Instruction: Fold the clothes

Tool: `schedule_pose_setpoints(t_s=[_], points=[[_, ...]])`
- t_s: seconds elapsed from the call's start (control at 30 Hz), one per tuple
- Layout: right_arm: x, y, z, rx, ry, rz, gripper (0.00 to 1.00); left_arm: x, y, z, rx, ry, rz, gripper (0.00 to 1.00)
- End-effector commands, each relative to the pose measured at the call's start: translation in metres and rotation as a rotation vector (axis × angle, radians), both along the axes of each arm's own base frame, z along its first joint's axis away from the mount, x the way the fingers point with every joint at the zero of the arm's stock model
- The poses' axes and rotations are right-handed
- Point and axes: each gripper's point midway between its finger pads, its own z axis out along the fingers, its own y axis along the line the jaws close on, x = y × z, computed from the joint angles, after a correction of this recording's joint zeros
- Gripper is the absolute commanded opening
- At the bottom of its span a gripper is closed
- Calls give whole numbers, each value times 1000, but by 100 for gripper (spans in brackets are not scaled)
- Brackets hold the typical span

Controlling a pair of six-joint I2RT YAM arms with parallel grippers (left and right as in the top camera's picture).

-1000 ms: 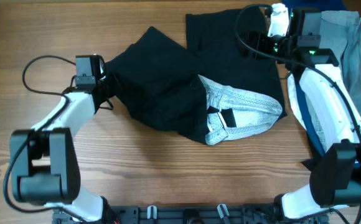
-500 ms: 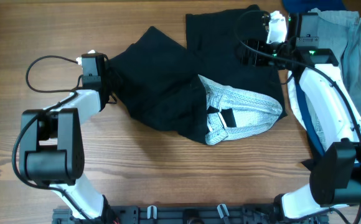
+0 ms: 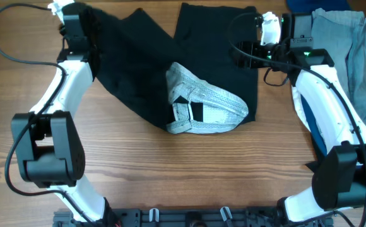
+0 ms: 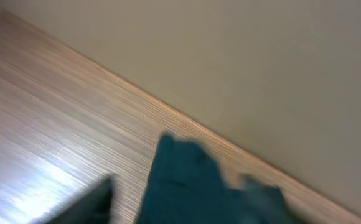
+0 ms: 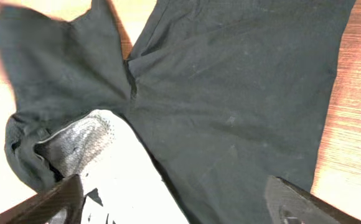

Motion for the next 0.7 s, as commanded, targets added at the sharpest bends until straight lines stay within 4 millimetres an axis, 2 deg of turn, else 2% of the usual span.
schedule_pose_setpoints(t_s=[0.0, 0.03, 0.1, 0.17, 0.23, 0.3, 0.4, 0.47, 0.53, 0.57, 0.67], points=[[1, -1, -6, -14, 6, -4, 99, -16, 21, -6, 83, 95, 69, 100], [1, -1, -5, -14, 4, -3, 99, -24, 19, -8, 104, 146, 51, 100], [1, -2, -6, -18, 3, 0, 100, -34, 0, 3, 133, 192, -40, 100], [0, -2, -7, -30, 0, 14, 99, -48, -40, 15, 138, 238, -215, 100], [2, -7, -7, -52, -4, -7, 100, -75, -107, 28, 126, 279, -442, 100], [5, -11, -7, -56, -3, -45, 100, -100, -156, 17, 133, 354, -560, 100], [10, -19, -6, -58, -6, -90, 100, -122, -209, -15, 107, 459, -720, 100], [12, -29, -6, -61, -8, -113, 100, -129, -234, -33, 126, 503, -797, 100], [14, -44, -7, -74, -5, -157, 100, -135, -250, -52, 138, 546, -830, 100], [15, -51, -7, -74, -5, -172, 100, -136, -251, -60, 147, 568, -830, 100], [16, -65, -7, -74, -4, -202, 100, -130, -236, -82, 219, 622, -750, 100]])
